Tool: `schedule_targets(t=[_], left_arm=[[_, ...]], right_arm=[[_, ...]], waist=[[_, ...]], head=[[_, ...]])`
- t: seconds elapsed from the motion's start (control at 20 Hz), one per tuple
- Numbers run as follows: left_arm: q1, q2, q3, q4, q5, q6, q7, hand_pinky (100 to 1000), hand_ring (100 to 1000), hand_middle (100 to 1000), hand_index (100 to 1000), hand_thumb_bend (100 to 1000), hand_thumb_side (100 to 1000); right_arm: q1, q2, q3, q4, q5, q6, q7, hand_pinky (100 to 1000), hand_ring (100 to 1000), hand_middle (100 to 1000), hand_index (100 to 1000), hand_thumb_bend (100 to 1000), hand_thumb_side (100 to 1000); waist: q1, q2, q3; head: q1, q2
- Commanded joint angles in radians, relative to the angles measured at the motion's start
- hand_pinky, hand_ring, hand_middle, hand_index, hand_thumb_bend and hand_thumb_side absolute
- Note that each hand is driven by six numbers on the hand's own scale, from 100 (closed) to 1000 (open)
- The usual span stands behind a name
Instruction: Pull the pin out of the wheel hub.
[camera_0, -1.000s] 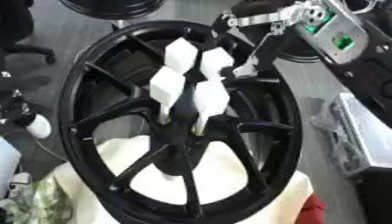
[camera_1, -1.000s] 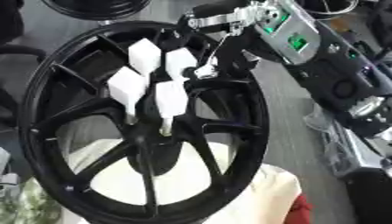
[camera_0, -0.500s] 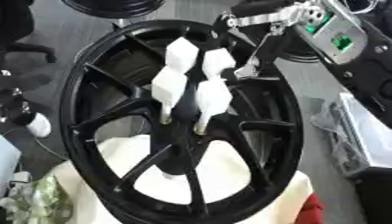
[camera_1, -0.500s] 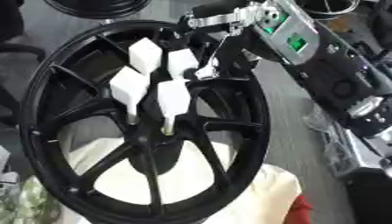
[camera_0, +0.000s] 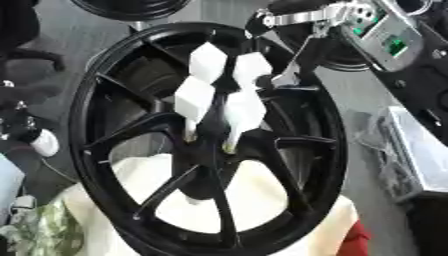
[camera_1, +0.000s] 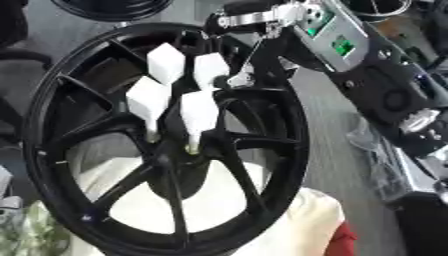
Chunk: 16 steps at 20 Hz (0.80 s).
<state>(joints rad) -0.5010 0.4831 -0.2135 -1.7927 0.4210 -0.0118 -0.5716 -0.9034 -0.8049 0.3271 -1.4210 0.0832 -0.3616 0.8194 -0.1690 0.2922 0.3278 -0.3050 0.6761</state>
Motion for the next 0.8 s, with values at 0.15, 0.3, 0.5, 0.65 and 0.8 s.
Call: schedule_targets(t=[0.15,0.3,0.5,0.65,0.8], left_arm=[[-0.011,0.011,0.001,-0.010,-0.002,0.005,0.000,765,1000,1000,809,100,816],[-0.010,0.011,0.000,-0.010,-0.002,0.007,-0.001,765,1000,1000,809,100,815],[-0.008,0.010,-0.001,-0.008,-0.001,0.009,-0.003,765,1000,1000,808,100,815],[-0.007,0.009,-0.001,-0.007,-0.001,0.010,-0.003,766,1000,1000,808,100,815],[-0.006,0.008,-0.002,-0.006,-0.001,0.011,-0.003,766,1000,1000,809,100,814]], right_arm=[[-0.023,-0.027,-0.018,-0.001,-0.023,-0.064,0.059,713,504,265,454,168,217],[-0.026,-0.033,-0.016,-0.003,-0.022,-0.066,0.054,711,498,253,441,181,228],[-0.036,-0.045,-0.021,-0.008,-0.018,-0.073,0.051,718,497,244,431,206,249],[-0.041,-0.052,-0.022,-0.008,-0.015,-0.076,0.048,719,497,237,425,219,260],[-0.047,-0.060,-0.025,-0.006,-0.014,-0.078,0.045,722,497,235,423,234,271]], waist=[[0.009,-0.022,-0.002],[0.010,-0.025,-0.004],[0.010,-0.030,-0.006],[0.011,-0.033,-0.007],[0.011,-0.035,-0.008]], head=[[-0.001,0.005],[-0.002,0.007],[-0.003,0.009],[-0.003,0.010],[-0.002,0.010]])
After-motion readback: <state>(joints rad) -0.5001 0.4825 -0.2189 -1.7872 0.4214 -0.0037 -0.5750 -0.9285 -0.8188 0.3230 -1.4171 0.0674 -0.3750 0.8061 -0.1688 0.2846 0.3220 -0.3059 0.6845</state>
